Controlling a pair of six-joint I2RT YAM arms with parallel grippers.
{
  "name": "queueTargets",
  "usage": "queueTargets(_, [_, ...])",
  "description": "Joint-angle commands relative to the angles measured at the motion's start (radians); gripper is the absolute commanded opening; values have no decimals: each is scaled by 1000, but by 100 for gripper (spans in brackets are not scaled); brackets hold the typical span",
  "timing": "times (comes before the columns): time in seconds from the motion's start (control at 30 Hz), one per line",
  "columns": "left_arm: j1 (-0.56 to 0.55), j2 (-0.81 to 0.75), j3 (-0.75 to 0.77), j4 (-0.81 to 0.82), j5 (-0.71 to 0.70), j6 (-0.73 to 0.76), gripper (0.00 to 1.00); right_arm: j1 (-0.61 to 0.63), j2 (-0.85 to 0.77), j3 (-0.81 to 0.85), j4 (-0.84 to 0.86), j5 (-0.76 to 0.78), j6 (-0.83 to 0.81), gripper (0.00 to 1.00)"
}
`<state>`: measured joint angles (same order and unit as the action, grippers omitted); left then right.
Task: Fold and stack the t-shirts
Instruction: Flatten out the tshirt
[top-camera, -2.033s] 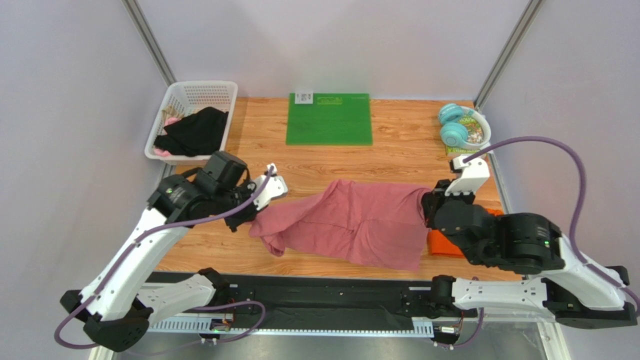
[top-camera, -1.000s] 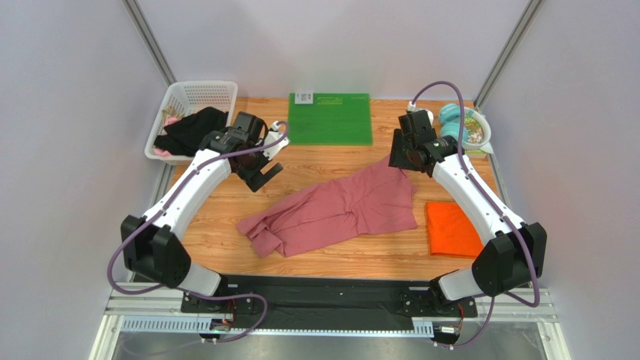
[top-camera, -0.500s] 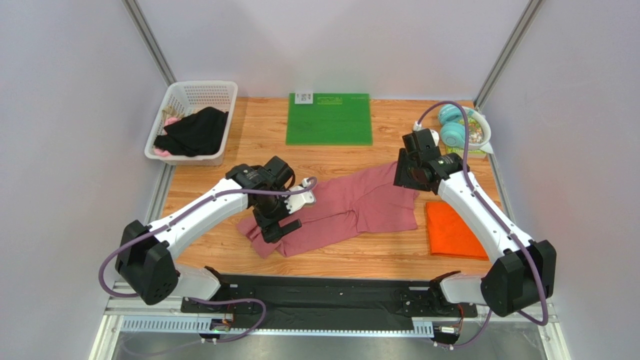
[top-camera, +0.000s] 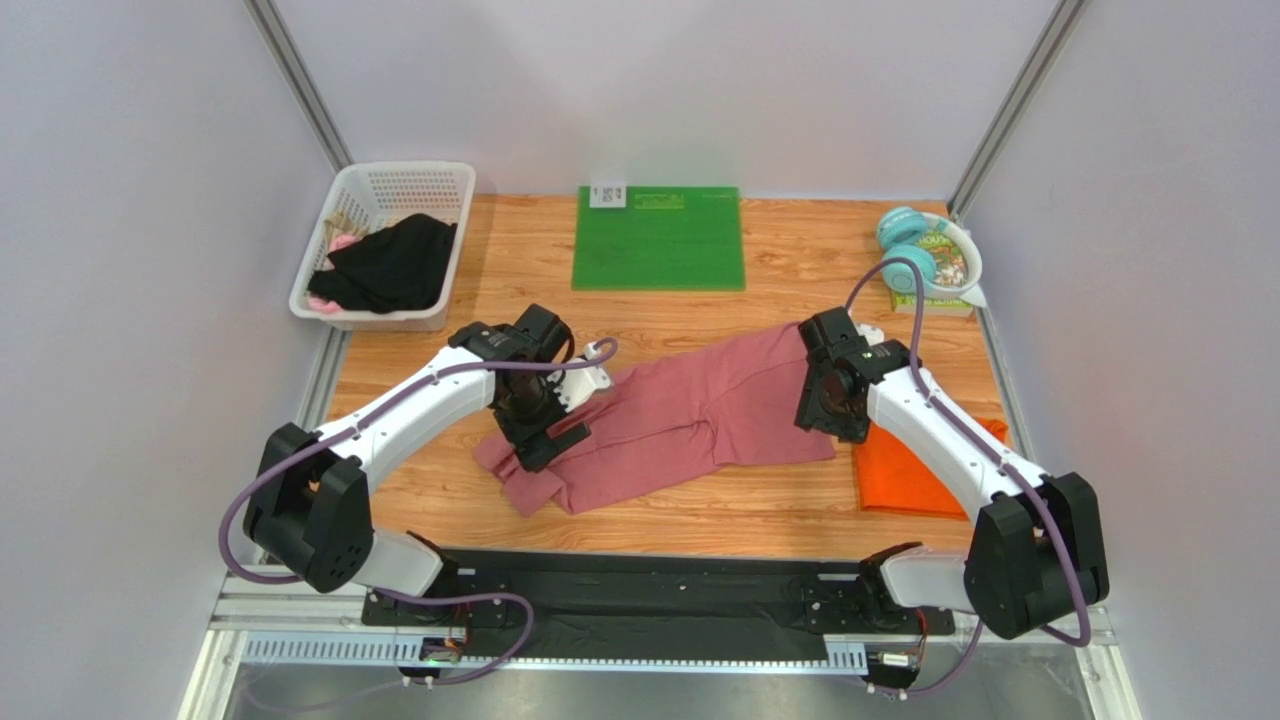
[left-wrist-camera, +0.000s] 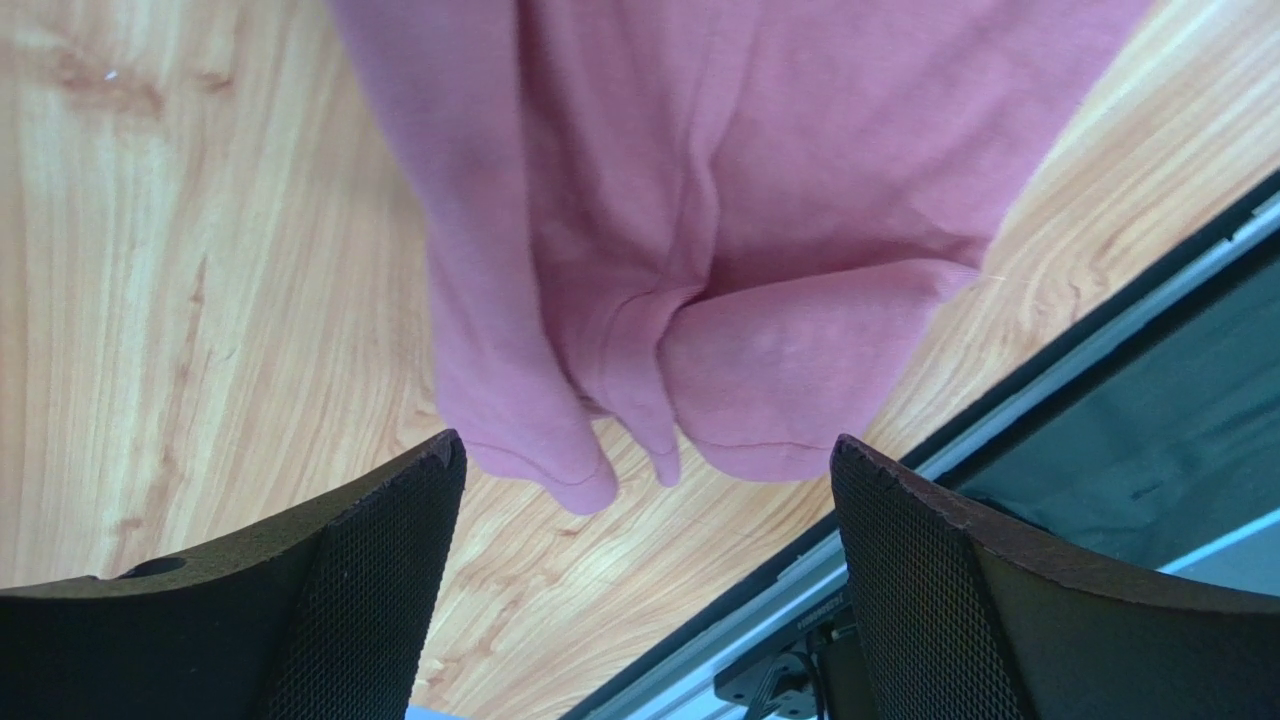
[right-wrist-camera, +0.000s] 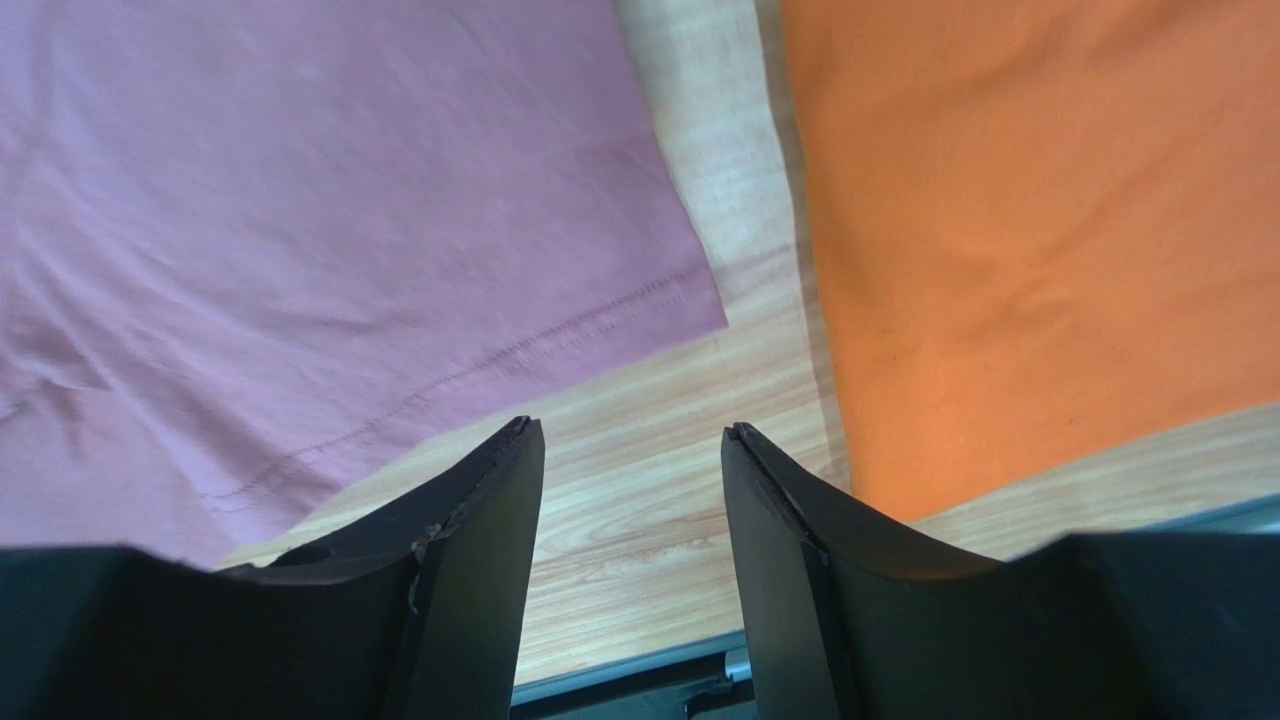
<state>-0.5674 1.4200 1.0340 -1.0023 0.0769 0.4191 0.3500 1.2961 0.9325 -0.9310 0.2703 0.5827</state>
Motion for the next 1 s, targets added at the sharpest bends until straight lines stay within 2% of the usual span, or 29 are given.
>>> queueTargets(0.0, [46,-3,47,19,20,26,96,-2,-44,-67,-2,-17,109,52])
queueTargets(0.33, [44,30,8,25,96,-2,93,-2,5,-141,52,4,172,50])
queueTargets(0.63, [43,50,-12,1,61,17,92,-2,120,-104,107,7,147,50])
queueTargets(0.87, [32,-72,-31,-97,47,41,89,-2,152,-93,133,-2,138,50])
queueTargets(0.97, [-5,-121,-63,-114,41,41,86,-3,157,-90,135,4,135,50])
